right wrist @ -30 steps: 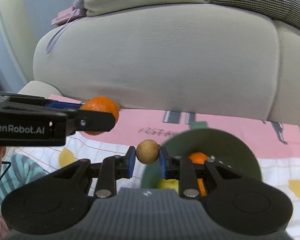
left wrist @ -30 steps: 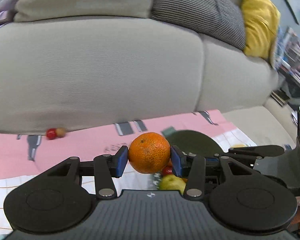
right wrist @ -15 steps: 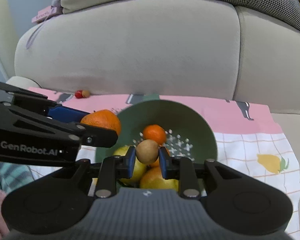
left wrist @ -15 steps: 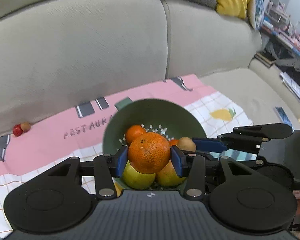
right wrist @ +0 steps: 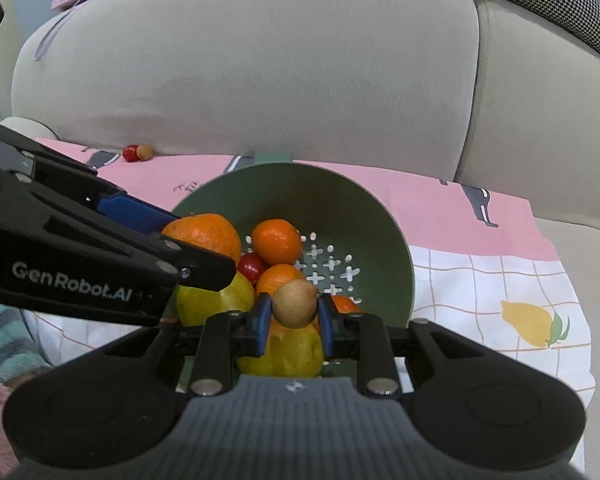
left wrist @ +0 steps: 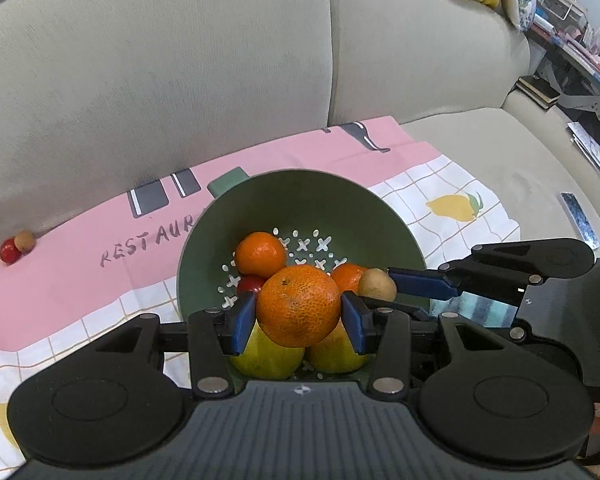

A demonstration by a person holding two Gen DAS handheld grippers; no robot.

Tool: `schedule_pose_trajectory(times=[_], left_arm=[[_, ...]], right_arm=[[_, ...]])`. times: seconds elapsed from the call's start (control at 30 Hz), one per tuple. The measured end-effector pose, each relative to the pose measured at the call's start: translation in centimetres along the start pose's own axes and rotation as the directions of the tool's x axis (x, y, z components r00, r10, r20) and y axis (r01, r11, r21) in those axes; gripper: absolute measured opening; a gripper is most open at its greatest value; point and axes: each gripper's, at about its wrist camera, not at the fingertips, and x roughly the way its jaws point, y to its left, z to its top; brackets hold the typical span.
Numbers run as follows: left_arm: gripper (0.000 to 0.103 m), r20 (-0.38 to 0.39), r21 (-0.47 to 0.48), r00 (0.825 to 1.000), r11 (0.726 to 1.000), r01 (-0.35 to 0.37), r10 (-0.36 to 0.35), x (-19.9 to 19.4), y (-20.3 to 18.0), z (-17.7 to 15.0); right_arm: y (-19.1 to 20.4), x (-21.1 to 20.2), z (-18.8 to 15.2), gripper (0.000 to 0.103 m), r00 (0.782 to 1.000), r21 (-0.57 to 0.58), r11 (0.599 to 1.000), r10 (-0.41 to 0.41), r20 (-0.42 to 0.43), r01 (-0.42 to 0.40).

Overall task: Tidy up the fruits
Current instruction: 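Lower both tools into the colander and open them to release the fruits, then withdraw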

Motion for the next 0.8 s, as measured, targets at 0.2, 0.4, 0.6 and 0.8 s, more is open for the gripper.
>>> schedule_pose_trajectory(times=[0.2,0.4,0.6,0.8], left_arm=[[0.052,-0.033,0.012,0.999,1.000,0.006,-0.005,1.6,-0.2,0.4],[0.052,-0.067,0.021,0.998,1.000,0.015,-0.013,3.3,-0.2,0.8],[0.052,-0.105,0.010,0.994,1.000,0.030,-0.028,4.8,-0.1,1.1],[0.052,-0.118,0.007,0.992,0.999,0.038,-0.037,5.8,-0.1,1.2]], right_arm=[[-0.7,1.1,-0.3,0.022,1.000,-0.007,1.000,-0.014,-0.025,0.014],[-1.2,2.3,-0.7,0.022,0.998,-0.021,1.000,-0.019,-0.055,0.018],[-1.7,3.0,-0.7,0.022,0.997,-0.024,1.000,-0.007,-0.072,0.005],[-1.9,3.3,-0.6,0.022,0.997,-0.021,1.000,0.002,-0.080,-0.004]])
